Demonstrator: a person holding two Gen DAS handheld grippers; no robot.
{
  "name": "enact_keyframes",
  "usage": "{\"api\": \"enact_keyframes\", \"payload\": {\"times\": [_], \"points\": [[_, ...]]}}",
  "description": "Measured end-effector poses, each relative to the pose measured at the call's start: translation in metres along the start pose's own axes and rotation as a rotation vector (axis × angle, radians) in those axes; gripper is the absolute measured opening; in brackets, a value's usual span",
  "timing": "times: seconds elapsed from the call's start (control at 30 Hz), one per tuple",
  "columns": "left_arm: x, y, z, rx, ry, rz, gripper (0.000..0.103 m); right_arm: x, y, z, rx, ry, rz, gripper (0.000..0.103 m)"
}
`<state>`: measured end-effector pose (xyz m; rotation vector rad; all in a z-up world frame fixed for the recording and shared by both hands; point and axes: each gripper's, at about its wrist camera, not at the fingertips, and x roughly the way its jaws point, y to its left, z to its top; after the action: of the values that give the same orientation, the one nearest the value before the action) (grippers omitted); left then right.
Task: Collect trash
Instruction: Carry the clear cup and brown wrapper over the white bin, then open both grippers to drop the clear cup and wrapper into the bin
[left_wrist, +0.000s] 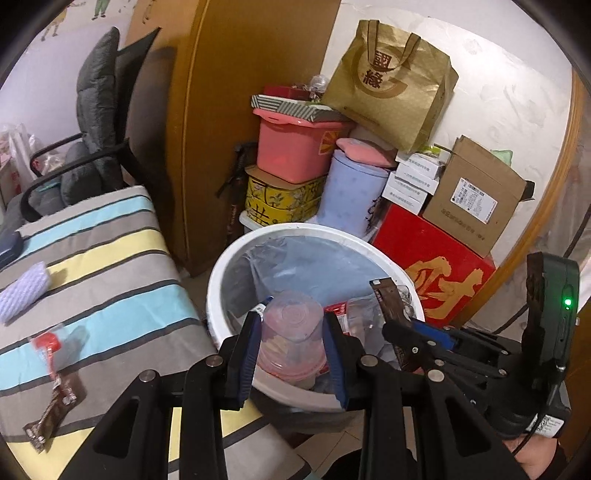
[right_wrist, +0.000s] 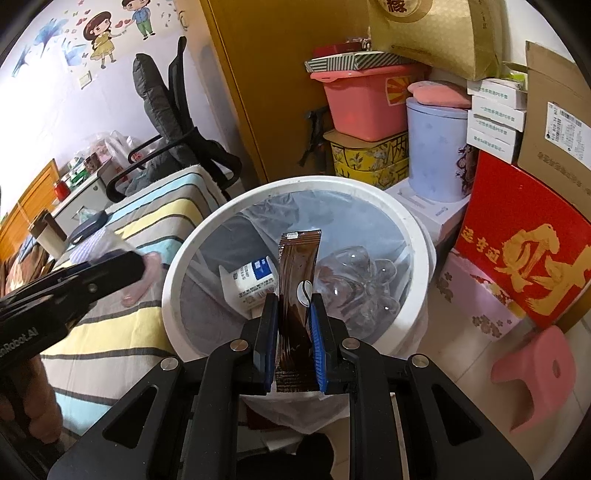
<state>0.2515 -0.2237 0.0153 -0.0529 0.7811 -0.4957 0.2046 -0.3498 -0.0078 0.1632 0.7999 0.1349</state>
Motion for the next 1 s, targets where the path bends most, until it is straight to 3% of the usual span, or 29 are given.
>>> {"api": "enact_keyframes", "payload": {"times": [0.57, 0.8, 1.0], "points": [[0.036, 0.006, 0.002, -0.029, 0.043, -0.01, 0.035, 0.015, -0.004, 0.005, -0.014, 0.051, 0.0, 0.02], [0.039, 0.009, 0.003, -0.04, 0.037, -0.016, 0.035, 0.016, -0.006, 0.005, -0.015, 0.053, 0.003, 0.037], [0.036, 0.013, 0.004, -0.047, 0.031, -0.012, 0.036, 0.015, -0.004, 0.005, -0.02, 0.049, 0.002, 0.038]]}}
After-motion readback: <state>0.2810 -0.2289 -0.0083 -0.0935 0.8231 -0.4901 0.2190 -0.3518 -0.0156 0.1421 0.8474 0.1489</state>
